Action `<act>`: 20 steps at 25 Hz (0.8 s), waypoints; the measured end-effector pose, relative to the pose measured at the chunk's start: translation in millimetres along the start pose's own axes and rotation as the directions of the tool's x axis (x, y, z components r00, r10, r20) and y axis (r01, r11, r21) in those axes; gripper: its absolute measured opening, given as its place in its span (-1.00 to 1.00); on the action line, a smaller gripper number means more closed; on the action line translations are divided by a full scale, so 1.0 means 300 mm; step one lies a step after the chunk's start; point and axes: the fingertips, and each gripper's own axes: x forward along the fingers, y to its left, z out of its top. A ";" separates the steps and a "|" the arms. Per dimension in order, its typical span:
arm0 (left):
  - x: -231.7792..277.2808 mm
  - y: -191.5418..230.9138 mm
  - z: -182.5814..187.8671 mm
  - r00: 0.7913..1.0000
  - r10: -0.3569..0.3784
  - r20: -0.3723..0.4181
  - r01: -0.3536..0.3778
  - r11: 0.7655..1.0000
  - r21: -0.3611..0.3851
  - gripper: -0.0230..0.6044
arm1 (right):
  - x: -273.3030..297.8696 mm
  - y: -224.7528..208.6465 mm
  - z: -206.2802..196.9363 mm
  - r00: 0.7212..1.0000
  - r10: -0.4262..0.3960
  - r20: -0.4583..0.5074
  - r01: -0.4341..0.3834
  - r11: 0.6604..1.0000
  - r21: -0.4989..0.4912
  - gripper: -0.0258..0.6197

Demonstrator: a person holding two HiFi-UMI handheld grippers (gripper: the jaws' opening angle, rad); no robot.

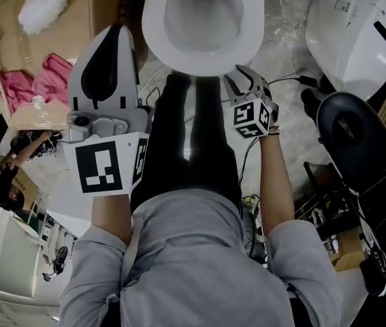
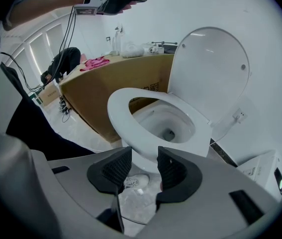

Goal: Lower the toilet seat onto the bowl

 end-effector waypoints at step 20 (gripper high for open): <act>-0.007 0.040 0.006 1.000 0.008 0.001 -0.008 1.000 -0.004 -0.93 | 0.046 0.049 -0.055 0.993 0.080 -0.088 -0.074 0.995 0.069 -0.89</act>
